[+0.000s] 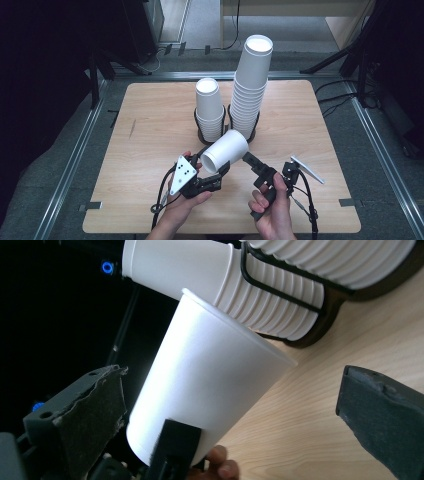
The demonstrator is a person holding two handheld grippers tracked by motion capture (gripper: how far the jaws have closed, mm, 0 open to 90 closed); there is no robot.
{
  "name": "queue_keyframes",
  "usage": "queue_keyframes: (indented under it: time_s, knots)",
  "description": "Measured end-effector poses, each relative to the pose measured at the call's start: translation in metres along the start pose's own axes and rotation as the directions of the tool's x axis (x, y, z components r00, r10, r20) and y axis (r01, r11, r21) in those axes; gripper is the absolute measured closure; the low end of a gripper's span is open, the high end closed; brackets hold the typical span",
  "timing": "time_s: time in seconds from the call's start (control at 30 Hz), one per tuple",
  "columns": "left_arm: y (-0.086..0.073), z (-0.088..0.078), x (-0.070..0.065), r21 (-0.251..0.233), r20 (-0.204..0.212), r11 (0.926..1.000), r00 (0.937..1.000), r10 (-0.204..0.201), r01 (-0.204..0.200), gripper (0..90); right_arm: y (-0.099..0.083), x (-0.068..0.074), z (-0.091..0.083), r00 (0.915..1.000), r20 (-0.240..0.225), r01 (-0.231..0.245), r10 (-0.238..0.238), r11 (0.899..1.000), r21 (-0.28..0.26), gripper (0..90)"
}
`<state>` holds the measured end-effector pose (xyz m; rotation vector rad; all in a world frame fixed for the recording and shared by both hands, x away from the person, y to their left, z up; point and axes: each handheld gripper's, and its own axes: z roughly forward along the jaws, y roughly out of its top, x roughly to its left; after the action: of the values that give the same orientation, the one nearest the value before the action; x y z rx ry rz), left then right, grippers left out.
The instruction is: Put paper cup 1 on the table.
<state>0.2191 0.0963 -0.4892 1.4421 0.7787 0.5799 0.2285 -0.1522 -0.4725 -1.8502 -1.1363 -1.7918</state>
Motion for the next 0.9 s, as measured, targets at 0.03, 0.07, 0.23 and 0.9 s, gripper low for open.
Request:
queue_keyframes:
  time_s: [0.03,0.07,0.23,0.9]
  knots:
    - [0.0,0.0,0.0,0.0,0.0,1.0,1.0,0.001,-0.001,23.2,-0.001,0.0,0.001,0.9996,-0.006,-0.029,0.029,1.0,0.003,0.0]
    - [0.0,0.0,0.0,-0.001,0.001,1.0,1.0,0.002,-0.002,23.2,-0.002,0.0,0.002,0.9985,-0.009,-0.055,0.055,0.999,0.005,0.0]
    - [0.0,0.0,-0.002,-0.004,0.0,0.9999,0.9999,0.014,-0.014,23.2,-0.008,0.0,0.011,0.9849,-0.024,-0.171,0.171,0.985,0.022,0.0]
    - [-0.001,0.001,-0.008,-0.013,0.014,0.9992,0.9992,0.039,-0.038,23.2,-0.01,-0.004,0.036,0.9283,-0.066,-0.365,0.366,0.931,0.033,0.0]
